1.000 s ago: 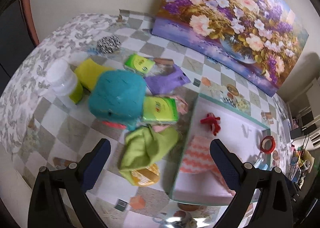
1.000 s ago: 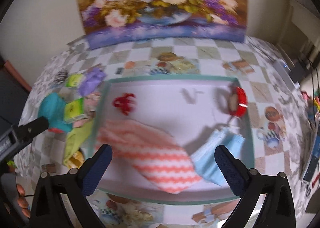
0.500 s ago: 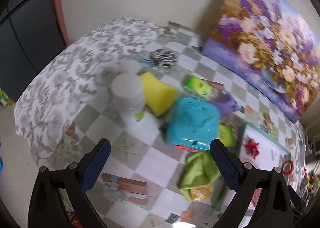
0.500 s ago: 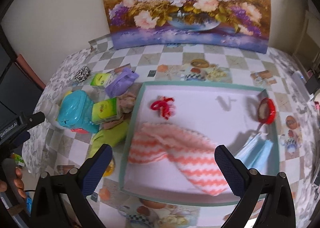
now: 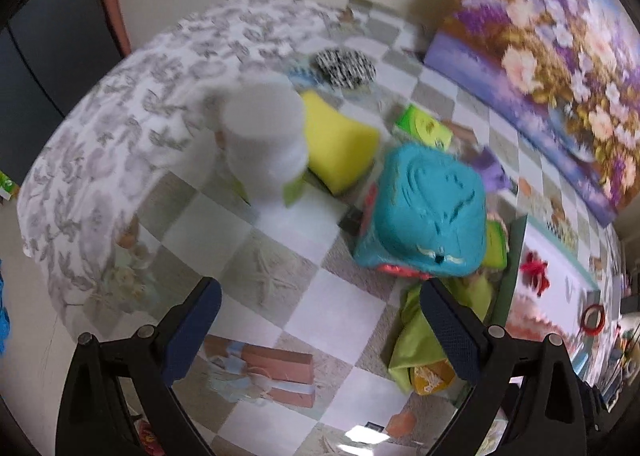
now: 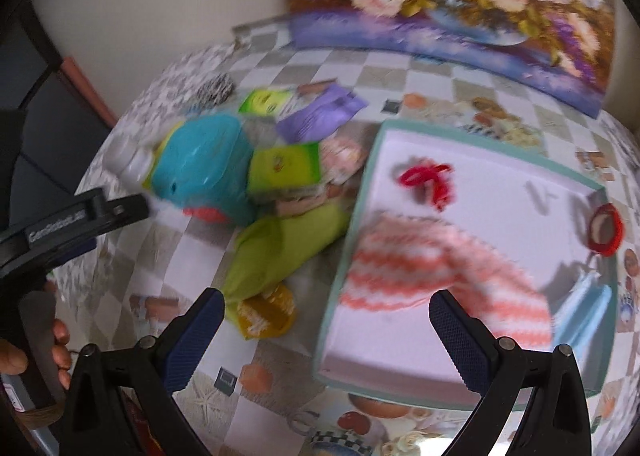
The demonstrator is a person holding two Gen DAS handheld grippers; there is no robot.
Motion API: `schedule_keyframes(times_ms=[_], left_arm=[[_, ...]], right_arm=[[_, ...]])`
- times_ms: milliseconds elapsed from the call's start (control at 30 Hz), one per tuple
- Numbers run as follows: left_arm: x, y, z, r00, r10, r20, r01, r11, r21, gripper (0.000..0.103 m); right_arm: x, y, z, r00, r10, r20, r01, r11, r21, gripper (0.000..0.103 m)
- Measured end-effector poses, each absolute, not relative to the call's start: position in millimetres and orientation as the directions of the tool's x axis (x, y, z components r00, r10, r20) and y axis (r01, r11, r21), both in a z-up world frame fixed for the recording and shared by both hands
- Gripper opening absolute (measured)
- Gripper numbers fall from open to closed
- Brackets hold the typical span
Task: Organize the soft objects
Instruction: 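Close the left gripper on the lime green cloth while the right nears the yellow tin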
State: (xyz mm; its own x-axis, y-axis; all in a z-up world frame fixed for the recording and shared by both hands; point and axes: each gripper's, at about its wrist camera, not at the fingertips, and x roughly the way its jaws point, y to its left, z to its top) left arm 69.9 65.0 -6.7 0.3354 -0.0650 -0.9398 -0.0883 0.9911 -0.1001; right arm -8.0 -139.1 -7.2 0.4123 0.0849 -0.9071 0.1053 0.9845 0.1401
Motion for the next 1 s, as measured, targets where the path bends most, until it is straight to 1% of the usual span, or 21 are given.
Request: schedule_keyframes(times_ms=[133, 267, 467, 600, 633, 667, 767, 833, 900, 967, 1000], left_arm=[[70.1, 57.0, -22.9, 0.285, -0.115, -0.952, -0.077, 0.987, -0.143, 0.1], [69.7, 45.3, -35.0, 0.253, -0.13, -0.959, -0.046, 0.988, -0.146, 0.1], [70.0, 21.8, -51.4, 0.185, -0.133, -0.974, 0.01, 0.991, -0.133, 0.099], [69.5, 14.6, -60.0, 0.156, -0.169, -0.973, 0.011, 0.985, -0.17, 0.098], [69.5, 13.8, -61.2, 0.152, -0.179, -0.972, 0.009, 0.984, -0.18, 0.093], [68.6, 13.7, -62.8, 0.151, -0.183, -0.971, 0.01, 0.983, -0.184, 0.083], [68.7, 10.5, -67.7, 0.137, -0.184, -0.973, 0.025, 0.983, -0.183, 0.069], [69.3, 8.0, -71.4, 0.126, -0.194, -0.973, 0.031, 0.981, -0.192, 0.063], [69.0, 1.4, -71.0, 0.138, -0.182, -0.974, 0.053, 0.983, -0.176, 0.056], [69.6, -9.3, -71.6, 0.14, -0.177, -0.974, 0.092, 0.982, -0.165, 0.041], [69.4, -14.7, -72.0, 0.14, -0.176, -0.974, 0.11, 0.981, -0.161, 0.037]], right_arm=[[-6.5, -131.4, -19.7, 0.367, 0.073, -0.928, 0.079, 0.991, 0.109, 0.103], [-6.6, -134.4, -24.9, 0.332, 0.048, -0.942, 0.092, 0.992, 0.083, 0.103], [-7.1, -145.8, -22.4, 0.33, 0.02, -0.944, 0.125, 0.99, 0.064, 0.103], [-7.3, -149.0, -22.2, 0.327, 0.015, -0.945, 0.136, 0.989, 0.063, 0.103], [-7.7, -150.2, -22.3, 0.324, 0.014, -0.946, 0.139, 0.988, 0.062, 0.103], [-8.1, -151.4, -22.1, 0.323, 0.013, -0.946, 0.142, 0.988, 0.062, 0.103], [-8.5, -154.2, -21.2, 0.325, 0.011, -0.946, 0.15, 0.987, 0.063, 0.103], [-9.1, -155.7, -19.8, 0.329, 0.008, -0.944, 0.154, 0.986, 0.062, 0.103], [-9.7, -156.2, -19.3, 0.33, 0.007, -0.944, 0.157, 0.986, 0.063, 0.103], [-9.8, -157.2, -19.3, 0.328, 0.008, -0.945, 0.158, 0.985, 0.063, 0.103], [-10.1, -157.4, -19.3, 0.328, 0.007, -0.945, 0.159, 0.985, 0.062, 0.103]])
